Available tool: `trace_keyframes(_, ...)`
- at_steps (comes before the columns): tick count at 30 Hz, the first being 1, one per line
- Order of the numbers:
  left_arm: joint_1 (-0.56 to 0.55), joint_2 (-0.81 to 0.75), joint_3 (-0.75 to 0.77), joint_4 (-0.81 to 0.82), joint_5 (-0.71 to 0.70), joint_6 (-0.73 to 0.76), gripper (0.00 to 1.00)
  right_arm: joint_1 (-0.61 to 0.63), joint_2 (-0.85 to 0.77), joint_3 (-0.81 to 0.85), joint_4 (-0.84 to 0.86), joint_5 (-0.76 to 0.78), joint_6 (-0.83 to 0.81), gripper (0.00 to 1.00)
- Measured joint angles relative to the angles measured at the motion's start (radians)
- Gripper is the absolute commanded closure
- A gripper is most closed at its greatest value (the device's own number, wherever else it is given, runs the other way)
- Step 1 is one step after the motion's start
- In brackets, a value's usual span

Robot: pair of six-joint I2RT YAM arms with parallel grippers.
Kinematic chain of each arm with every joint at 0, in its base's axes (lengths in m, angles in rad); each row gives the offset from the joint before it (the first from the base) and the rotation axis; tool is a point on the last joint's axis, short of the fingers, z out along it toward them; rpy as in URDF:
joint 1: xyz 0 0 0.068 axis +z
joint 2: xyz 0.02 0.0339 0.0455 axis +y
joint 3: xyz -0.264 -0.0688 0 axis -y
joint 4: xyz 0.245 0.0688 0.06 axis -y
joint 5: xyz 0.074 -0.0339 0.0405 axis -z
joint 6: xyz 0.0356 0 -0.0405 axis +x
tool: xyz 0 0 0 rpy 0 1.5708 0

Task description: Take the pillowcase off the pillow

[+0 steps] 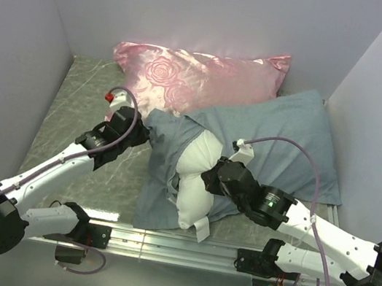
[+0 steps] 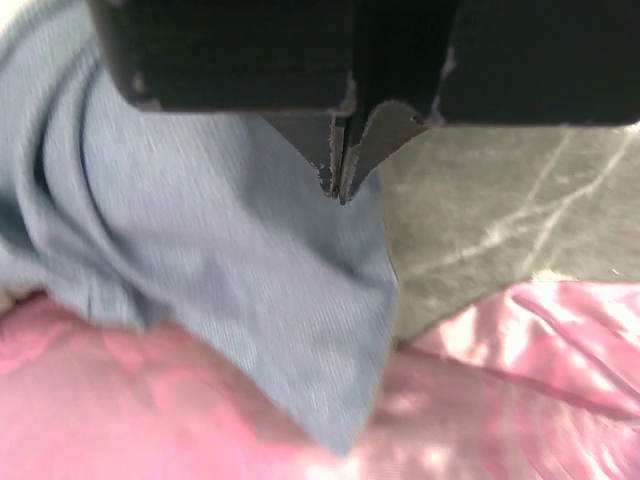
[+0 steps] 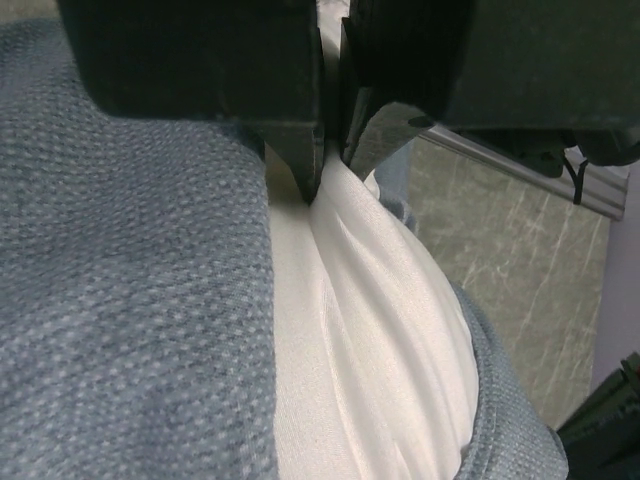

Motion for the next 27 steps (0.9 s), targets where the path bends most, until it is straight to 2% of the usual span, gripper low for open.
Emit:
trace_keyframes(2, 0.036, 0.008, 0.012, 0.001, 0.01, 0.0, 0.99, 0.005, -0.022, -0.007, -0.013, 0.001, 0.007, 1.0)
trace_keyframes(3, 0.048, 0.01, 0.017, 0.005, 0.02, 0.002, 0.94, 0.007, -0.032, -0.009, -0.02, 0.002, 0.011, 1.0)
trace_keyframes(4, 0.061, 0.011, 0.021, 0.012, 0.036, 0.005, 0.86, 0.01, -0.039, -0.01, -0.026, 0.002, 0.013, 1.0)
trace_keyframes(5, 0.069, 0.011, 0.021, 0.022, 0.053, 0.009, 0.69, 0.011, -0.046, -0.012, -0.029, 0.003, 0.015, 1.0)
trace_keyframes(6, 0.072, 0.008, 0.021, 0.033, 0.078, 0.019, 0.59, 0.011, -0.051, -0.015, -0.032, 0.004, 0.018, 1.0)
trace_keyframes(7, 0.072, 0.003, 0.02, 0.045, 0.104, 0.022, 0.46, 0.011, -0.054, -0.016, -0.032, 0.004, 0.018, 1.0)
trace_keyframes(8, 0.072, -0.005, 0.016, 0.053, 0.122, 0.026, 0.43, 0.012, -0.055, -0.017, -0.032, 0.004, 0.018, 1.0)
trace_keyframes(16, 0.072, -0.183, -0.099, 0.129, 0.265, 0.06, 0.43, 0.013, -0.055, -0.019, -0.032, 0.004, 0.018, 1.0)
trace_keyframes(23, 0.072, -0.164, -0.175, 0.257, 0.431, 0.109, 0.42, 0.013, -0.069, -0.019, -0.047, 0.008, 0.018, 1.0)
trace_keyframes(24, 0.072, -0.162, -0.184, 0.267, 0.447, 0.113, 0.43, 0.013, -0.071, -0.019, -0.049, 0.008, 0.018, 1.0)
trace_keyframes(27, 0.072, -0.149, -0.201, 0.308, 0.497, 0.124, 0.58, 0.013, -0.078, -0.019, -0.059, 0.008, 0.018, 1.0)
